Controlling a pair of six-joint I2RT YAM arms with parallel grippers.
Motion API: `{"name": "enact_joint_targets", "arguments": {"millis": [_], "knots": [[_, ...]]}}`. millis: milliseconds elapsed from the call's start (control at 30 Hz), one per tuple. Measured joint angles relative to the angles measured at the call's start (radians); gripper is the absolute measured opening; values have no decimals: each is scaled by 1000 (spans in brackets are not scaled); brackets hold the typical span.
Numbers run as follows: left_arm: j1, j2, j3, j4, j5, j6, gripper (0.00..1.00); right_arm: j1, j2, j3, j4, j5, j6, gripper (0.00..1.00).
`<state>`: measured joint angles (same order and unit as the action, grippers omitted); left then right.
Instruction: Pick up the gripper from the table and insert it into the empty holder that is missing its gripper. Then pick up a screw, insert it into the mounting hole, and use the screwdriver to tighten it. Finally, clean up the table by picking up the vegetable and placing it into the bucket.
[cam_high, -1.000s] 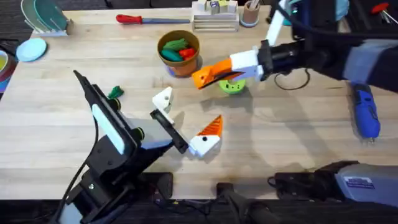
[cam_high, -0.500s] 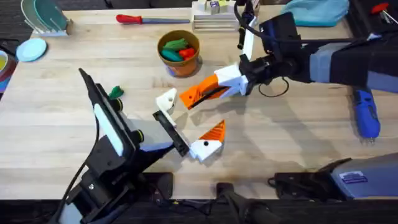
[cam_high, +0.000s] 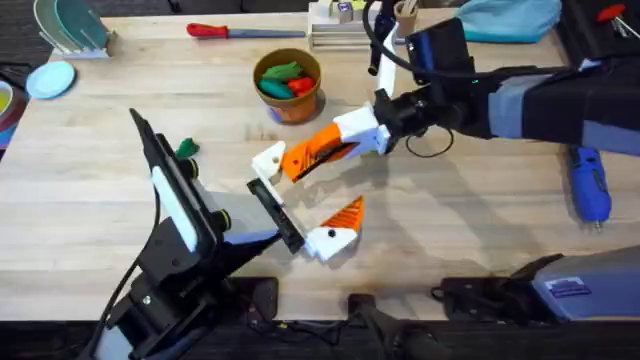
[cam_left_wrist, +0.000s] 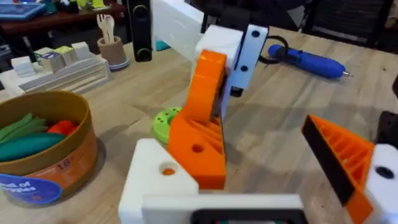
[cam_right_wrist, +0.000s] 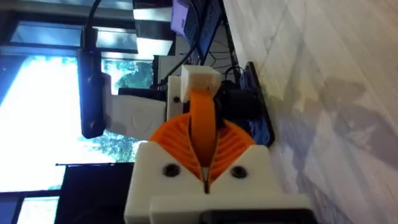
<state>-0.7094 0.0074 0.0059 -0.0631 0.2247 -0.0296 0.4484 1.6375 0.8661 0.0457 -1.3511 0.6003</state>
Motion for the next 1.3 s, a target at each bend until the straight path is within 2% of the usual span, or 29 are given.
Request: {"name": "enact_joint_targets", "arguments": {"millis": [367, 633, 867, 1300], "knots": [[1, 0, 0, 1, -9, 6, 993, 11, 0, 0, 89, 45, 112, 13], [1, 0, 0, -1, -16, -10, 993, 63, 9, 2, 120, 111, 152, 12], [2, 0, 0, -2, -20, -35, 993, 77, 48, 8, 178, 105, 188, 9], [2, 0, 0, -2, -27, -35, 993, 92, 61, 8, 234, 109, 219, 9]]}}
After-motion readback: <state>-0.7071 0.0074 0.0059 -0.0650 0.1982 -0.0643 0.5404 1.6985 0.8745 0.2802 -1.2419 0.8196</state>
